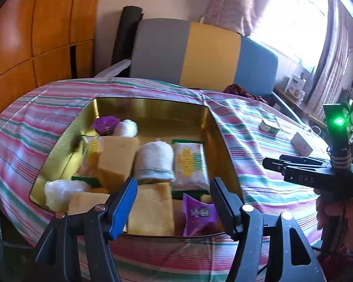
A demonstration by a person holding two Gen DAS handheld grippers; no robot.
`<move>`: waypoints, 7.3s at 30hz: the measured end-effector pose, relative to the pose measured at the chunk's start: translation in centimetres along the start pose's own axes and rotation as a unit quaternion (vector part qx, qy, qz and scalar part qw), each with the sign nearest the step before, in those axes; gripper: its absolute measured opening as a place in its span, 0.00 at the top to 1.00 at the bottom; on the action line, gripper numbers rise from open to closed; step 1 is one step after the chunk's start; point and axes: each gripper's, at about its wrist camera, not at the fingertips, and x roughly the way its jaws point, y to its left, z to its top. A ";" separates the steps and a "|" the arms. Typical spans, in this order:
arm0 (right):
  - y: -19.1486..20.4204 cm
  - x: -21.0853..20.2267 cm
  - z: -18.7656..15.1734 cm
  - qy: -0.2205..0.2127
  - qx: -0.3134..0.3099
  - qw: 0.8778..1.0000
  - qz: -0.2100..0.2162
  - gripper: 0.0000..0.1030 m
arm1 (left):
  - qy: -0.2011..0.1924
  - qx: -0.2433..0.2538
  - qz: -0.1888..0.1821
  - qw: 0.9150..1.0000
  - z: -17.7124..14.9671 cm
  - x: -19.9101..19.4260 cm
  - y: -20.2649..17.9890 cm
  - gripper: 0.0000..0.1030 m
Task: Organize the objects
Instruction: 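Move both grippers back to the green box and white carton, then grasp the white carton with the right gripper while the left grasps the small green box, then carry the green box with the left gripper to the tray and release it, then carry the white carton with the right gripper to the tray and release it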
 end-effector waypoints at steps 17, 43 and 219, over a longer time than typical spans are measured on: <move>-14.3 -1.0 -1.6 0.023 0.040 0.994 -0.095 0.34 | 0.043 0.116 -0.091 0.988 -0.4 1.7 -10.5 0.37; -30.6 1.8 0.8 -0.042 0.118 0.983 -0.131 0.29 | 0.115 0.201 -0.155 0.960 -2.6 4.8 -18.8 0.37; 2.9 0.8 4.5 0.009 -0.061 0.998 0.028 0.50 | 0.015 -0.033 -0.033 0.999 3.4 2.8 2.4 0.58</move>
